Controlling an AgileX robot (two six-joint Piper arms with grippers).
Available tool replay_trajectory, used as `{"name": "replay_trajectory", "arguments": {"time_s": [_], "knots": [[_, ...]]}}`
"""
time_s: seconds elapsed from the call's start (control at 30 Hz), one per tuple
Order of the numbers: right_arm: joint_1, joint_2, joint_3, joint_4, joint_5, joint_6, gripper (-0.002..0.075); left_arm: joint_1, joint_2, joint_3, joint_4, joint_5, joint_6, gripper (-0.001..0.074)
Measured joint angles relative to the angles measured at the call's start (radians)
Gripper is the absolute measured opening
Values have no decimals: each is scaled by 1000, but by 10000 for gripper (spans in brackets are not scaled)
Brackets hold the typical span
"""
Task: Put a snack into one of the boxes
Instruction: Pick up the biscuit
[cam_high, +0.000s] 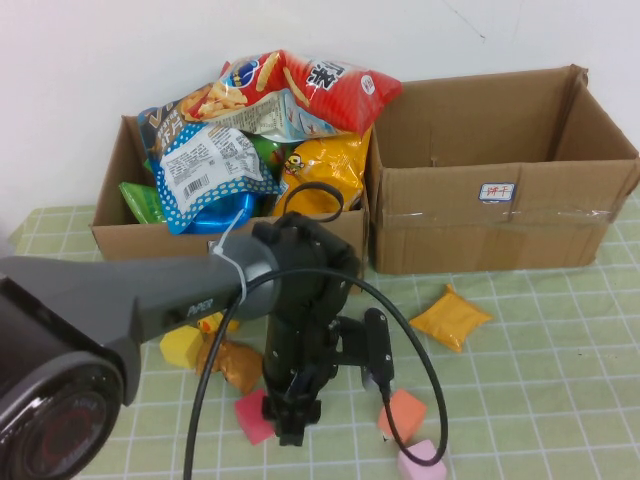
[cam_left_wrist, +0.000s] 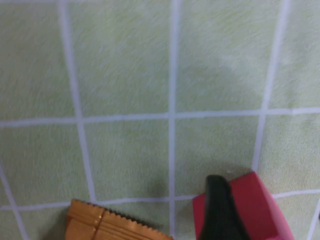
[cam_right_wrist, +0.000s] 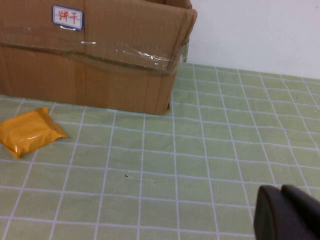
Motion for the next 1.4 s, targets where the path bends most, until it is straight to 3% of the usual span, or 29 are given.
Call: {"name": "replay_trajectory", "arguments": {"time_s": [0.23, 0.43, 0.5, 0.67, 0.73, 0.93, 1.4], "knots": [[0, 0, 0, 0, -7, -2, -2, 11, -37, 0, 113, 14, -28, 256], [0, 0, 0, 0, -8, -2, -2, 108, -174, 0, 102, -42, -64, 196], [0, 0, 0, 0, -12, -2, -2, 158, -194, 0, 47, -53, -92, 246], [0, 0, 0, 8, -19, 0, -2, 264, -174, 0, 0, -76, -102, 517], [0, 0, 0, 10, -24, 0, -2, 279, -147, 0, 4, -96, -84, 572], [0, 0, 0, 13, -30, 0, -2, 262, -69, 0, 34, -120, -36, 608], [0, 0, 0, 13, -38, -6, -2, 138, 0, 0, 70, -85, -27, 609]]}}
